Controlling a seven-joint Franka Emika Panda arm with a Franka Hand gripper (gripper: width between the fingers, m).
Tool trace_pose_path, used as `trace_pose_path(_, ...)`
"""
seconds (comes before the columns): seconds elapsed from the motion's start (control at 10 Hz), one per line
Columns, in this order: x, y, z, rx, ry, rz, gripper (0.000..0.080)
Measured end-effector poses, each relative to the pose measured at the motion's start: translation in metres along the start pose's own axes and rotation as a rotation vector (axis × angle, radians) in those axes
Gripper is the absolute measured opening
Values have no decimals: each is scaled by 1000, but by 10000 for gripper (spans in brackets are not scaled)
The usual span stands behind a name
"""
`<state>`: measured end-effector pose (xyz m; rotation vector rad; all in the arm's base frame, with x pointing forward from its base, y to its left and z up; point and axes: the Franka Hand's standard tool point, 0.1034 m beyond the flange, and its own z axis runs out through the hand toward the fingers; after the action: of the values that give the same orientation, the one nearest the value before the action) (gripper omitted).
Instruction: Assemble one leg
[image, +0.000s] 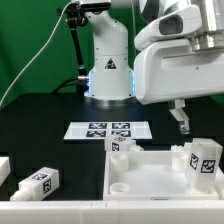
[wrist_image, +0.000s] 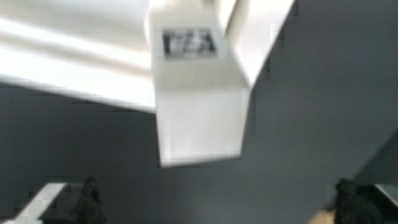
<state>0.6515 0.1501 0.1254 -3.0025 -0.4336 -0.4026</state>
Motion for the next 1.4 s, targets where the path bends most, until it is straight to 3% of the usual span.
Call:
trace_pose_path(0.1, 4, 0, -3, -6, -37, 48, 649)
trace_pose_path(0.3, -7, 11, -3, 3, -230, 54, 649)
trace_pose_path(0.6, -14, 7, -3, 30, -431, 56, 649)
trace_pose_path(0.7, -5, 8, 0, 26, -392, 57, 649)
trace_pose_path(0.9, -7, 1, 6, 4, -396, 108, 649)
trace_pose_path(1.4, -2, -1, 30, 2, -334, 98, 649)
